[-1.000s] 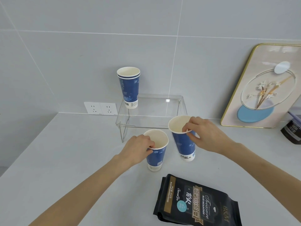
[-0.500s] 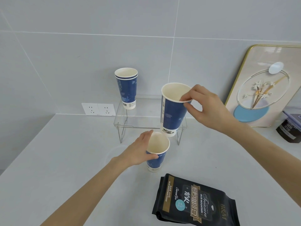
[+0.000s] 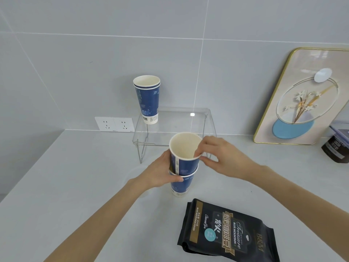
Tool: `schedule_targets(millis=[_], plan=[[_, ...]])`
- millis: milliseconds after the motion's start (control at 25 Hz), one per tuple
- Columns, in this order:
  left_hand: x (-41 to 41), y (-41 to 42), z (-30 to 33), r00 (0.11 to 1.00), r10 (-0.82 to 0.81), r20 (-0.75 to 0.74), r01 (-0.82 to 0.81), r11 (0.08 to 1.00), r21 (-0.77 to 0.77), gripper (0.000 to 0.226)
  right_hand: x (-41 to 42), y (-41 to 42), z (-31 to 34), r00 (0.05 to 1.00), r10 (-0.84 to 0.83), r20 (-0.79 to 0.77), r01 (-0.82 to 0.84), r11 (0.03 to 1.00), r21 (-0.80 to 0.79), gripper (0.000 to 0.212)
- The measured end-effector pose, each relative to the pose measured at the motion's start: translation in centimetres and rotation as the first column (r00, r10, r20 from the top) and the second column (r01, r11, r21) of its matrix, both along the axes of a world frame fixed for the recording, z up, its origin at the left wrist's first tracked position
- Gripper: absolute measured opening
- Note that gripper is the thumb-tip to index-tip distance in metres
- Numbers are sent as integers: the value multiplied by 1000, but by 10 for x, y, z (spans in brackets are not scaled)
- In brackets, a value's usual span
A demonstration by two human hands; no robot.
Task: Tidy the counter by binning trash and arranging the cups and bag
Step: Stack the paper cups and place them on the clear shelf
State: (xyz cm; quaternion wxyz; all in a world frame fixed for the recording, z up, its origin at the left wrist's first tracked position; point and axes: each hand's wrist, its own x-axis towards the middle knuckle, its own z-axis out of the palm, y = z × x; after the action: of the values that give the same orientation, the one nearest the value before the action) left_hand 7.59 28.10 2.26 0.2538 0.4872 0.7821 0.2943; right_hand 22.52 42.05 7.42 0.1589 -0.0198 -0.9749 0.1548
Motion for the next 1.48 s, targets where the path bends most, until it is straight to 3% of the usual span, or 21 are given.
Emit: schedule_targets(millis=[120, 280, 400, 560, 680, 800, 1120, 1200, 1320, 1480], plan=[[-1, -1, -3, 1000, 11, 20, -12, 1000, 23, 88, 2, -2, -24, 997, 4, 81, -8, 999, 48, 17], [0, -1, -2, 998, 25, 53, -26, 999, 23, 90, -2, -4, -42, 998, 6, 67, -12, 996, 90, 18], [0, -2, -5, 999, 34, 31, -34, 999, -3, 91, -4, -5, -51, 989, -41, 139, 42, 999, -3, 24], [-3, -6, -4, 981, -16, -193, 12, 1000, -20, 74, -2, -12, -56, 991, 8, 136, -12, 999, 31, 23], [0, -10, -1, 909, -76, -410, 80, 997, -7, 53, -4, -10, -57, 995, 0, 99, -13, 991, 136, 23], [1, -14, 4, 866, -69, -496, 125, 989, 80, 35, -6, -11, -46, 999, -22, 48, 15, 989, 145, 23], [-31, -23, 57, 892, 121, -436, 81, 905, 418, 34, -33, -9, 23, 994, -11, -113, 26, 991, 129, 17], [-42, -24, 70, 894, 164, -418, 48, 891, 452, 36, -48, -8, 36, 988, -22, -151, 38, 994, 103, 18], [-59, -22, 84, 875, 263, -407, -33, 870, 492, 22, -72, -9, 50, 981, -30, -193, 50, 993, 103, 19], [-83, -18, 92, 841, 363, -402, -122, 850, 513, 22, -107, -10, 60, 983, -90, -161, 100, 993, 55, 23]])
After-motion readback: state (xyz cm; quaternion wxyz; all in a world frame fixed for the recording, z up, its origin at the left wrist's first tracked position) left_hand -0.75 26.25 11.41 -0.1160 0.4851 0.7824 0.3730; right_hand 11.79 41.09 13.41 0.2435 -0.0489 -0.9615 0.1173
